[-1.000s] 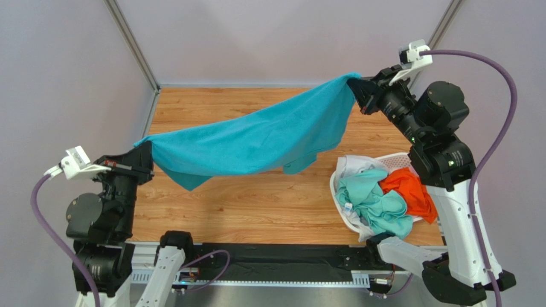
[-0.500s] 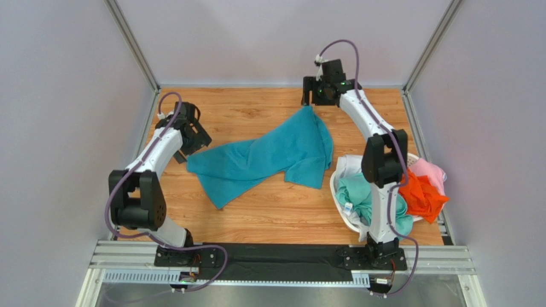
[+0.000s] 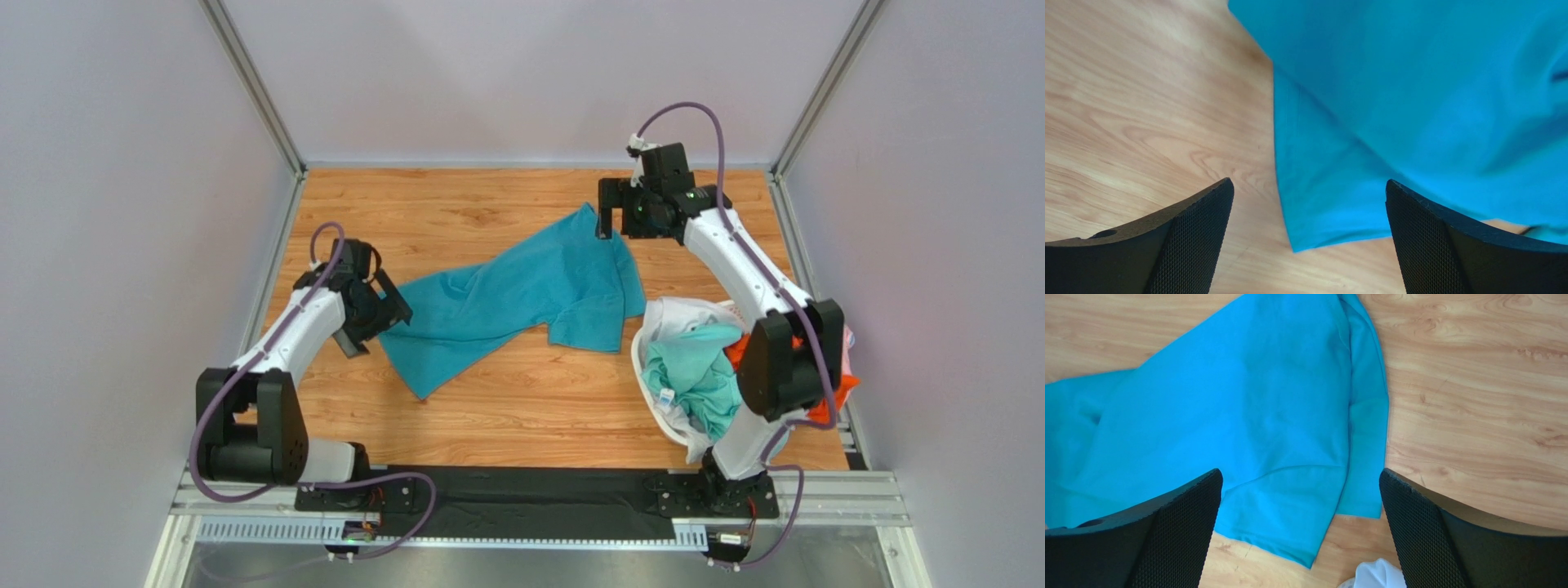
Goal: Fold and stack the t-shirts
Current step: Flatten the tshirt out
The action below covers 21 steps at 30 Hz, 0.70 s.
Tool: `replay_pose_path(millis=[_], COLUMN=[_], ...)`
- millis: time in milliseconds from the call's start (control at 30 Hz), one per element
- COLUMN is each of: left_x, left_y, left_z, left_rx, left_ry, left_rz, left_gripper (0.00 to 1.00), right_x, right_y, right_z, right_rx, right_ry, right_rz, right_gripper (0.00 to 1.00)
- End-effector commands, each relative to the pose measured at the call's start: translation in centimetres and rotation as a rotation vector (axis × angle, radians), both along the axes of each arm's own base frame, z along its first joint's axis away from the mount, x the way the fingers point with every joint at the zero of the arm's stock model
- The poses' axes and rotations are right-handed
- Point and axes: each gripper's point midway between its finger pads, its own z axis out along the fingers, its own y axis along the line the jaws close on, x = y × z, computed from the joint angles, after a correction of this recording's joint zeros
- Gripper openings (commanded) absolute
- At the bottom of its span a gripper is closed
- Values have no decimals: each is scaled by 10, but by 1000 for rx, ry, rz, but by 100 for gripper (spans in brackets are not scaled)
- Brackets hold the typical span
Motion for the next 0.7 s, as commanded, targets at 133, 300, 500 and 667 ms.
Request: replay_pose_path(millis=[133, 300, 500, 667], left_x=[-35, -34, -16, 14], left_y=[-30, -1, 35, 56], left_z=[-8, 4, 5, -5], left_rx=[-121, -6, 70, 93], left_ry=[-16, -64, -61, -51], left_rz=[-106, 11, 136, 194], left_gripper=[100, 99, 96, 81], right_x=[-65, -103, -128, -134], right_y=[45, 56, 61, 57], right_z=[-15, -51, -88, -92], right_rx=[7, -109, -116, -107], right_ry=[0, 95, 207, 213], right_rz=[209, 214, 194, 162], right_gripper=[100, 100, 99, 98])
